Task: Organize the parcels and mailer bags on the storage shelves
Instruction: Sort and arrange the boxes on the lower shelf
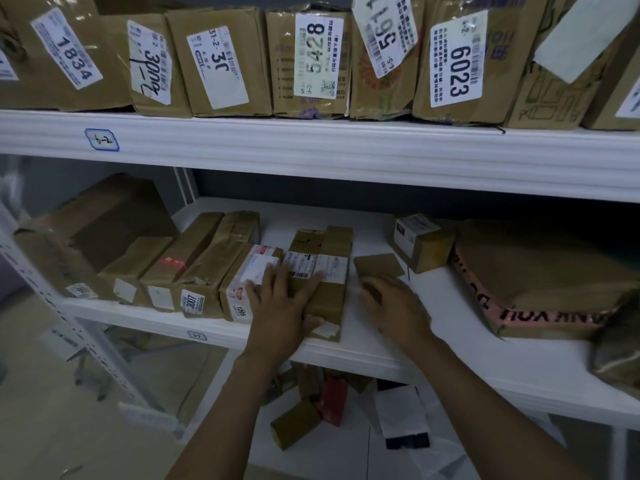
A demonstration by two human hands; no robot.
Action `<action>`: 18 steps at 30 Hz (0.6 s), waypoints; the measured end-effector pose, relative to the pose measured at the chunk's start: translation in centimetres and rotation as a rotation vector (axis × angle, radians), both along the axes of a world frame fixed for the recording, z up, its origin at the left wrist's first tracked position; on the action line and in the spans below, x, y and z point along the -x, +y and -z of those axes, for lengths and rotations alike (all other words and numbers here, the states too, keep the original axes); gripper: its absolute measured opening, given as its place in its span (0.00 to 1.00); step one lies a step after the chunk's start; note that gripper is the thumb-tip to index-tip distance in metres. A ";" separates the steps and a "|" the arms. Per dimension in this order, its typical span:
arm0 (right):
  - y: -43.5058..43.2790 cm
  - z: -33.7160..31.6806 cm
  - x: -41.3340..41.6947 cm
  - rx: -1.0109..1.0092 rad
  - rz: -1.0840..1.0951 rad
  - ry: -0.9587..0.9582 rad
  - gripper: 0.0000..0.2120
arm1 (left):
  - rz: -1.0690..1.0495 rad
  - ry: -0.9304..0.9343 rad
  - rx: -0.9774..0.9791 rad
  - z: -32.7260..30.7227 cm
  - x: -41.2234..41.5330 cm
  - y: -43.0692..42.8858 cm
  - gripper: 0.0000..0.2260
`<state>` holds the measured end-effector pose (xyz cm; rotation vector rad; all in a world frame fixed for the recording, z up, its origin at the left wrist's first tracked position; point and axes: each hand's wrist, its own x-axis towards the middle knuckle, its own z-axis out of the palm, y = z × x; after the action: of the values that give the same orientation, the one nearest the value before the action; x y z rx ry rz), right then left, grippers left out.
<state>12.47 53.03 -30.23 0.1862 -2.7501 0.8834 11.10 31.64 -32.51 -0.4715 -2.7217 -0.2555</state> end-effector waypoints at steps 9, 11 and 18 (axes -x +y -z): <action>2.2 3.0 -0.2 -0.338 0.321 -0.335 0.35 | 0.090 -0.109 -0.042 -0.1 -0.2 0.9 0.29; 2.3 2.9 -0.5 -0.248 0.343 -0.279 0.33 | 0.085 -0.117 -0.041 -0.2 -0.1 1.1 0.30; 4.3 -0.9 -3.5 0.920 0.314 -0.177 0.05 | 0.210 -0.067 -0.339 -2.2 -0.7 5.7 0.23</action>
<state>15.93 57.33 -29.33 -0.4896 -2.1154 1.9769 11.77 37.32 -30.27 -0.6571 -2.6155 -0.7853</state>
